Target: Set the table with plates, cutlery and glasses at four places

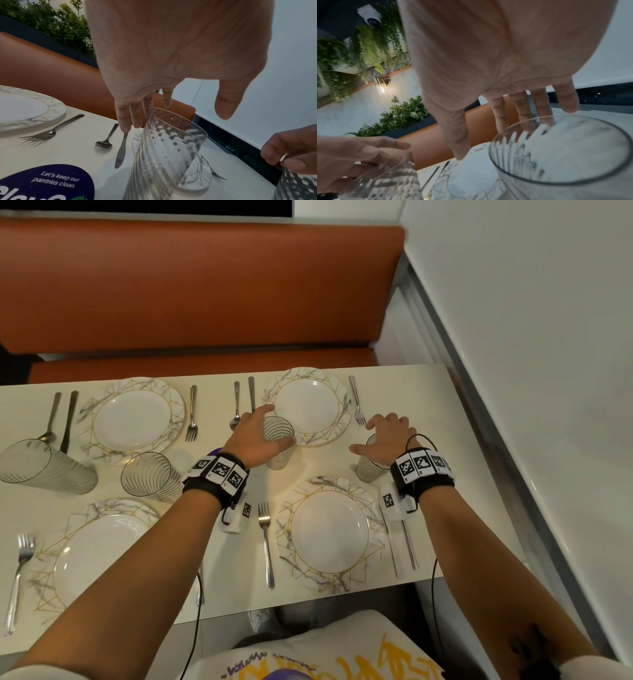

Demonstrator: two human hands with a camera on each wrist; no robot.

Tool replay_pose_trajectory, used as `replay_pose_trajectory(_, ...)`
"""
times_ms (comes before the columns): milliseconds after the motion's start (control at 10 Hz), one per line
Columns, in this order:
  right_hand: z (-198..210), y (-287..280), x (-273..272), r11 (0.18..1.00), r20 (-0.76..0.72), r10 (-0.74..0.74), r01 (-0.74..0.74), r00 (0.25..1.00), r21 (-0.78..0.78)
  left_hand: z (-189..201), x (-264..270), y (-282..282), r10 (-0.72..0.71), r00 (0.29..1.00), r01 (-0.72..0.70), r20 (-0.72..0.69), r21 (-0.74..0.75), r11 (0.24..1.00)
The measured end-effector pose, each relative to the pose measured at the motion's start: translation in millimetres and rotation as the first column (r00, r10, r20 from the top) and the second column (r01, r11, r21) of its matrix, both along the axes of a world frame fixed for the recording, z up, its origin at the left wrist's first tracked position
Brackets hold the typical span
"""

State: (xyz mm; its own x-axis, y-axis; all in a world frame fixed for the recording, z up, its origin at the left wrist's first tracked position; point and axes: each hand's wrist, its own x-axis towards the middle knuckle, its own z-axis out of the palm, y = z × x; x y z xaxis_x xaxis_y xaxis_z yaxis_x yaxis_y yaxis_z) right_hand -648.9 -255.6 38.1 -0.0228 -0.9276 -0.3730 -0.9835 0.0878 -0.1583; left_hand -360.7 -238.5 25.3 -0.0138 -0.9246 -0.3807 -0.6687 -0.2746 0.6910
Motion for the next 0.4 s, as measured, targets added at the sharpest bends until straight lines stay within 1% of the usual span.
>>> replay_pose_trajectory(100, 13.2, 2.5, 12.0, 0.996, 0.049, 0.027, -0.023, 0.998, -0.091, 8.1, 11.5, 7.8, 0.050, 0.998, -0.051, -0.036, -0.032, 0.998)
replay_pose_trajectory(200, 21.5, 10.0, 30.4, 0.981, 0.154, 0.063, -0.033, 0.986, -0.190, 12.0, 25.0, 19.0, 0.076, 0.996, -0.079, -0.037, -0.094, 0.992)
replay_pose_trajectory(300, 21.8, 24.7, 50.7, 0.962, 0.263, 0.082, -0.008, 0.961, -0.272, 17.3, 38.6, 38.3, 0.083, 0.996, -0.087, -0.031, -0.162, 0.983)
replay_pose_trajectory(400, 10.6, 41.0, 68.4, 0.945, 0.365, 0.109, 0.018, 0.925, -0.328, 13.9, 50.4, 56.7, 0.089, 0.996, -0.089, -0.011, -0.226, 0.970)
